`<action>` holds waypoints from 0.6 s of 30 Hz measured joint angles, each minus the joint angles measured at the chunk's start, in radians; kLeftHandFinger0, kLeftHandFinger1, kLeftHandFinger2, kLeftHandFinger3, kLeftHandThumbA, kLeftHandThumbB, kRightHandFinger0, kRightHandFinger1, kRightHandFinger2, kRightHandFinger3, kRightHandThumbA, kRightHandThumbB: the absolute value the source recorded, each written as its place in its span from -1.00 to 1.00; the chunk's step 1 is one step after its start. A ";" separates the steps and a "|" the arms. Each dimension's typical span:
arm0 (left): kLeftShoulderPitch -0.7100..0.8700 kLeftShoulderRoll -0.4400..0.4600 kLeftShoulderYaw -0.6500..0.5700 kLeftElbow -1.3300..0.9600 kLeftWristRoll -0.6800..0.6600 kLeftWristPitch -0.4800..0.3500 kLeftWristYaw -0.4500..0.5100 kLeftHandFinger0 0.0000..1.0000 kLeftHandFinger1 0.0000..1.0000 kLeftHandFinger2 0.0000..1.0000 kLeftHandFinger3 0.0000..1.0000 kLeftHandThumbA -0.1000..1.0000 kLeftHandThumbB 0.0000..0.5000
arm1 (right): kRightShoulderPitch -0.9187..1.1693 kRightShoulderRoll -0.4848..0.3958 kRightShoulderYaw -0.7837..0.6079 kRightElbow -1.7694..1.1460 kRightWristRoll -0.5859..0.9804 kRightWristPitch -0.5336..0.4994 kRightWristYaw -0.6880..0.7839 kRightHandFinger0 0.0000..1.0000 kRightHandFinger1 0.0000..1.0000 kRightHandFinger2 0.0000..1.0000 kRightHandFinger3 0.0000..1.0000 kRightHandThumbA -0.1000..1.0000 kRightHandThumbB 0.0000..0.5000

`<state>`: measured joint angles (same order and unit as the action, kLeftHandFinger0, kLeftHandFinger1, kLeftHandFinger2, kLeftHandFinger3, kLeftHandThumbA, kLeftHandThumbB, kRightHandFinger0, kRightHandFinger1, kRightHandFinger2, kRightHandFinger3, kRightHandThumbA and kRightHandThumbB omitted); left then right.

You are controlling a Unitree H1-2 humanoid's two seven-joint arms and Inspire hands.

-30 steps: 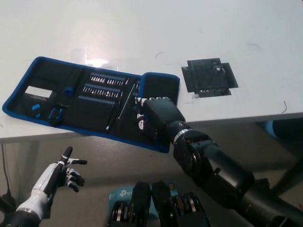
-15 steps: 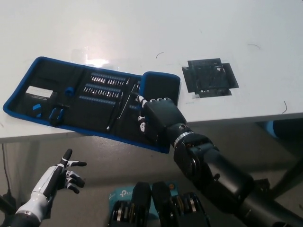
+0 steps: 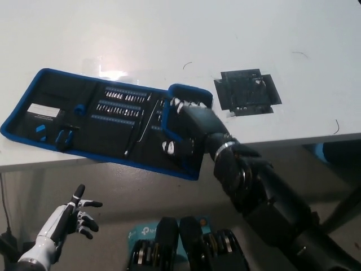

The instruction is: The robot uses its right hand to lift an edge of the toolkit kept in middle of the desk and make one fold in it

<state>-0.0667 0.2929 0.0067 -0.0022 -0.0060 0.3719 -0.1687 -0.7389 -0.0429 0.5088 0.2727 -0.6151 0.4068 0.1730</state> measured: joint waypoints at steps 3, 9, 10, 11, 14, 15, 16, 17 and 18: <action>0.004 0.000 0.000 0.000 0.000 0.000 0.000 -0.10 -0.10 -0.25 0.24 1.00 0.90 | -0.030 0.026 -0.057 -0.031 0.002 0.022 0.025 1.00 1.00 1.00 1.00 0.57 0.86; 0.015 0.000 0.000 0.002 0.000 -0.007 0.000 -0.09 -0.11 -0.25 0.29 1.00 0.96 | -0.086 0.082 -0.197 -0.113 -0.016 0.044 0.095 1.00 1.00 1.00 1.00 0.52 0.64; 0.016 0.000 0.000 0.002 0.000 -0.007 0.000 -0.10 -0.13 -0.27 0.27 1.00 0.99 | -0.090 0.090 -0.224 -0.128 -0.022 0.044 0.111 1.00 1.00 1.00 1.00 0.46 0.60; 0.017 0.000 0.000 0.002 0.000 -0.007 0.000 -0.11 -0.14 -0.28 0.26 1.00 0.99 | -0.092 0.097 -0.249 -0.144 -0.031 0.045 0.125 1.00 1.00 1.00 1.00 0.44 0.60; 0.021 0.000 0.002 0.002 -0.001 -0.007 0.000 -0.13 -0.16 -0.32 0.22 1.00 0.93 | -0.095 0.117 -0.331 -0.175 -0.042 0.049 0.164 1.00 1.00 1.00 1.00 0.28 0.48; 0.022 -0.001 0.002 0.002 -0.001 -0.007 0.000 -0.14 -0.17 -0.32 0.22 1.00 0.93 | -0.096 0.121 -0.375 -0.193 -0.043 0.051 0.184 1.00 1.00 1.00 1.00 0.26 0.48; 0.023 -0.002 0.003 0.002 0.000 -0.007 0.000 -0.14 -0.16 -0.32 0.21 1.00 0.94 | -0.096 0.121 -0.415 -0.214 -0.043 0.053 0.201 1.00 1.00 1.00 1.00 0.17 0.44; 0.024 -0.002 0.003 0.002 0.000 -0.007 0.001 -0.13 -0.15 -0.31 0.21 1.00 0.92 | -0.098 0.121 -0.446 -0.231 -0.042 0.054 0.213 1.00 1.00 1.00 1.00 0.21 0.50; 0.028 -0.002 0.004 0.002 0.000 -0.007 0.001 -0.13 -0.14 -0.30 0.22 1.00 0.94 | -0.100 0.120 -0.488 -0.254 -0.041 0.055 0.230 1.00 1.00 1.00 1.00 0.23 0.49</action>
<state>-0.0390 0.2910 0.0111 -0.0003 -0.0064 0.3652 -0.1679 -0.8392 0.0772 0.0206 0.0189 -0.6566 0.4617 0.4026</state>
